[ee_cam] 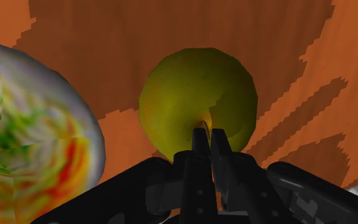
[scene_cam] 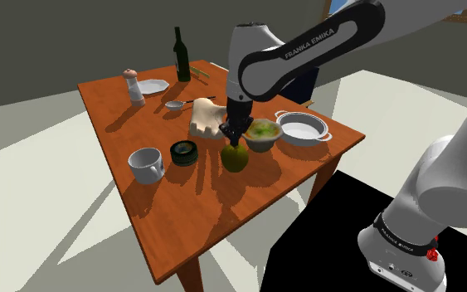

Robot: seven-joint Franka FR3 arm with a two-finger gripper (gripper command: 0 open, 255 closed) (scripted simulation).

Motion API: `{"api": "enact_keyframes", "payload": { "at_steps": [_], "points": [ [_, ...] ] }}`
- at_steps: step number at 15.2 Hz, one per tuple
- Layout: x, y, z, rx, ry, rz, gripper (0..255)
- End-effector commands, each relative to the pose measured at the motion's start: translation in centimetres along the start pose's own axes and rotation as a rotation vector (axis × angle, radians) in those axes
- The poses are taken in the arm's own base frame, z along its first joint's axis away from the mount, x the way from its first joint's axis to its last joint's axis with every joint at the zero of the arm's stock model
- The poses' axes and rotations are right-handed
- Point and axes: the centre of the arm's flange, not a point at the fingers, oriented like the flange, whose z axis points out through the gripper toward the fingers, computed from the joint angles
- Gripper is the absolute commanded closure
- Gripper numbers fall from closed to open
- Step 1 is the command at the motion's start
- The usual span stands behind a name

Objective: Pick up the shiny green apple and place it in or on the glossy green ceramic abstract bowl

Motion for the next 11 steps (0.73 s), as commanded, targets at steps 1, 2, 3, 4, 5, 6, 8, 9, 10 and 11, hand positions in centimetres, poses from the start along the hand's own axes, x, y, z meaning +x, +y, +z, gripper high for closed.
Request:
{"api": "enact_keyframes", "payload": {
  "at_steps": [1, 2, 3, 4, 5, 6, 8, 9, 10, 11],
  "points": [
    [0.1, -0.1, -0.8, 0.000, 0.000, 0.000, 255],
    [0.1, -0.2, -1.3, 0.000, 0.000, 0.000, 255],
    [0.1, -0.2, -1.8, 0.000, 0.000, 0.000, 255],
    [0.2, -0.2, -2.4, 0.000, 0.000, 0.000, 255],
    [0.2, -0.3, -2.9, 0.000, 0.000, 0.000, 255],
    [0.2, -0.3, -3.4, 0.000, 0.000, 0.000, 255],
    [0.3, -0.4, -4.5, 0.000, 0.000, 0.000, 255],
    [0.3, -0.4, -5.0, 0.000, 0.000, 0.000, 255],
    [0.4, -0.5, -5.5, 0.000, 0.000, 0.000, 255],
    [0.4, -0.5, -6.0, 0.000, 0.000, 0.000, 255]
  ]
}}
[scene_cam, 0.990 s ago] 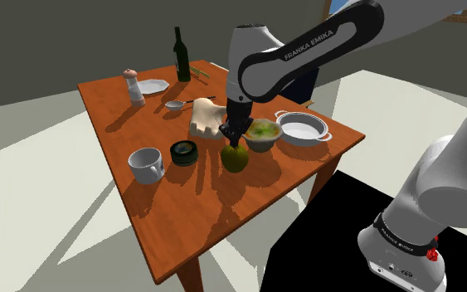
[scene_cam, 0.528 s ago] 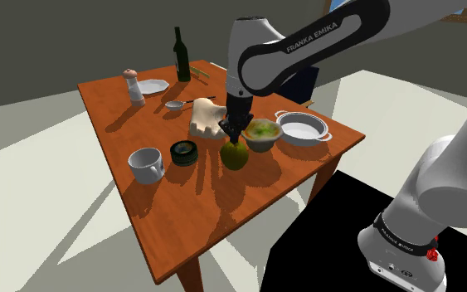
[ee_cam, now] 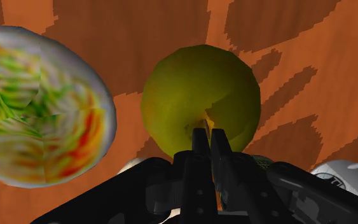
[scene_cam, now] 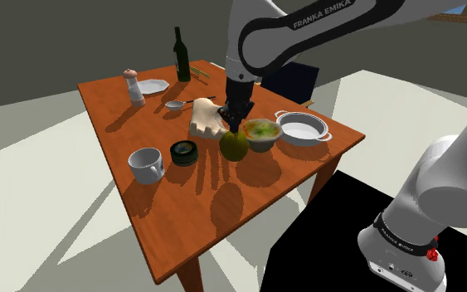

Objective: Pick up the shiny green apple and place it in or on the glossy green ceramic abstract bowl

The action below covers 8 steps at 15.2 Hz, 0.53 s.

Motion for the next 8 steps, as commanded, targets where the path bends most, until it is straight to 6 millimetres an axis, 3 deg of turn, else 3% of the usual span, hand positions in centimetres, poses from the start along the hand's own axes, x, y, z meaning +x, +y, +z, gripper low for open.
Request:
{"api": "enact_keyframes", "payload": {
  "at_steps": [1, 8],
  "points": [
    [0.0, 0.0, -1.1, 0.000, 0.000, 0.000, 255],
    [0.3, -0.3, -4.7, 0.000, 0.000, 0.000, 255]
  ]
}}
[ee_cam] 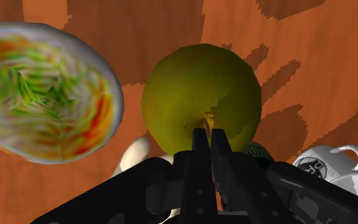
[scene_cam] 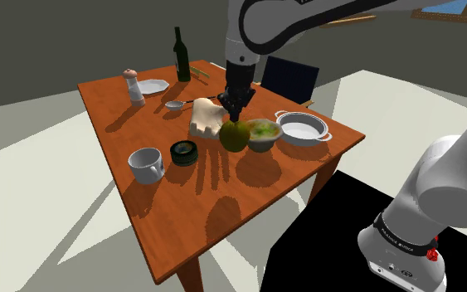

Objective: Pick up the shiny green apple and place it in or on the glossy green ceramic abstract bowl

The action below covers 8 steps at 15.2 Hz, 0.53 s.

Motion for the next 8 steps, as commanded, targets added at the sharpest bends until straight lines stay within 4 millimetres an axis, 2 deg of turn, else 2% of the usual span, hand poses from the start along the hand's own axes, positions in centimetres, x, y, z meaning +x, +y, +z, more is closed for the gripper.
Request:
{"api": "enact_keyframes", "payload": {
  "at_steps": [1, 8],
  "points": [
    [0.0, -0.1, -1.2, 0.000, 0.000, 0.000, 255],
    [0.3, -0.4, -4.8, 0.000, 0.000, 0.000, 255]
  ]
}}
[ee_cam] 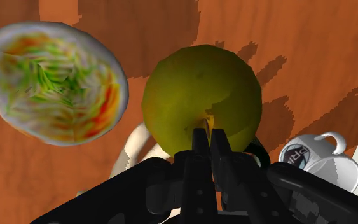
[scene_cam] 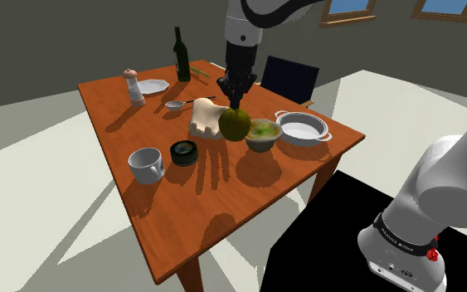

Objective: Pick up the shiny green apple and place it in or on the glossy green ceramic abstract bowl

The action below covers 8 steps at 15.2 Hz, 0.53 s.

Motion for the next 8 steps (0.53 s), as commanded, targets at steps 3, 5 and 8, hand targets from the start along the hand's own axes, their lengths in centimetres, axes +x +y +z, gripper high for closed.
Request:
{"api": "enact_keyframes", "payload": {
  "at_steps": [3, 5, 8],
  "points": [
    [0.2, -0.1, -2.1, 0.000, 0.000, 0.000, 255],
    [0.3, -0.2, -2.9, 0.000, 0.000, 0.000, 255],
    [0.8, 3.2, -4.7, 0.000, 0.000, 0.000, 255]
  ]
}}
